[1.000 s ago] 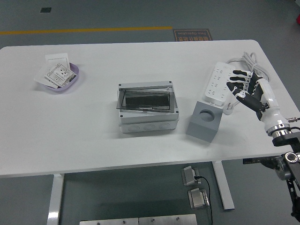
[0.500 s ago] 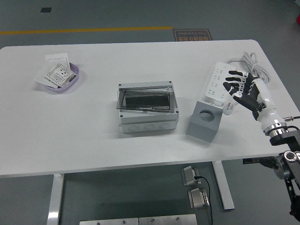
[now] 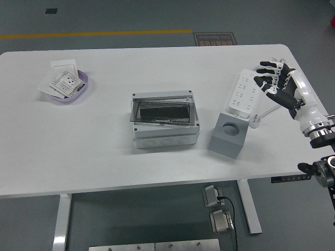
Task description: Pick up the cylinder from the cube,place it in the box,flap close box
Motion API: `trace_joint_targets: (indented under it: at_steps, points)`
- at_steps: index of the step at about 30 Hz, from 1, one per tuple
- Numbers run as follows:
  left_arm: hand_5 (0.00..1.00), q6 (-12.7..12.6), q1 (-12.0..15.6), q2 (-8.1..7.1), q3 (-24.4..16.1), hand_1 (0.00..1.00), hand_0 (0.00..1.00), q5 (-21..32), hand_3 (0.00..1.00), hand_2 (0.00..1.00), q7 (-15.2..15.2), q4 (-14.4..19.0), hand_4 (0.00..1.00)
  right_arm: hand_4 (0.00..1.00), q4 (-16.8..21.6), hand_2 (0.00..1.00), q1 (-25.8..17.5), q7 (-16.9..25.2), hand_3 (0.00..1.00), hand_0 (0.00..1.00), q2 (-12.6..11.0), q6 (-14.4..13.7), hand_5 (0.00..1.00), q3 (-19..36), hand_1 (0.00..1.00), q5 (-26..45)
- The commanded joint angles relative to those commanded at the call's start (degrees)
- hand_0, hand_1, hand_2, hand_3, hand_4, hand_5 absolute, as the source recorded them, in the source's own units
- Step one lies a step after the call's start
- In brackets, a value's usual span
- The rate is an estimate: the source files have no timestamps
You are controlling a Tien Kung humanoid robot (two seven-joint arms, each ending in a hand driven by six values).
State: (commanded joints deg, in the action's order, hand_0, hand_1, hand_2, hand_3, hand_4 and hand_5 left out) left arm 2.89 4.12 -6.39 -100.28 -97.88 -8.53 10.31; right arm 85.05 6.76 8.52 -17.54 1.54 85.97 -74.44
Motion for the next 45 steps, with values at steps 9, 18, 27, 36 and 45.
trace_joint_targets:
  at_steps: [9,18,27,36,45]
  points:
    - [0.348,0.05,0.28,-0.28,-0.99,0.628,0.584,-1.22,0.655,0.624,-0.23,0.00,0.728,0.856,0.40,0.674,1.84,-1.63,0.728,0.698,-1.55,-2.35,0.368,-2.15,0.628,7.15]
    - [0.348,0.25,-0.29,-1.19,-0.70,0.628,0.585,-0.91,0.654,0.623,-0.24,0.00,0.728,0.822,1.58,0.675,1.85,-2.52,0.729,0.705,-2.43,-3.72,0.340,-1.82,0.633,9.10]
    - [0.347,0.54,-0.33,-1.75,-0.70,0.630,0.584,-0.95,0.654,0.623,-0.60,0.00,0.727,0.811,1.86,0.679,1.62,-2.77,0.730,0.718,-1.96,-4.03,0.342,-0.40,0.642,8.90]
    - [0.346,0.49,-0.46,-2.29,-0.10,0.629,0.585,-0.54,0.654,0.623,-0.58,0.00,0.728,0.802,2.03,0.681,1.46,-2.75,0.732,0.729,-1.35,-4.11,0.343,0.62,0.647,8.97]
    - [0.348,0.56,0.19,-2.38,-1.34,0.629,0.585,-1.77,0.653,0.623,-0.78,0.00,0.728,0.783,1.95,0.680,1.35,-2.66,0.728,0.734,-1.59,-4.05,0.320,1.08,0.644,9.08]
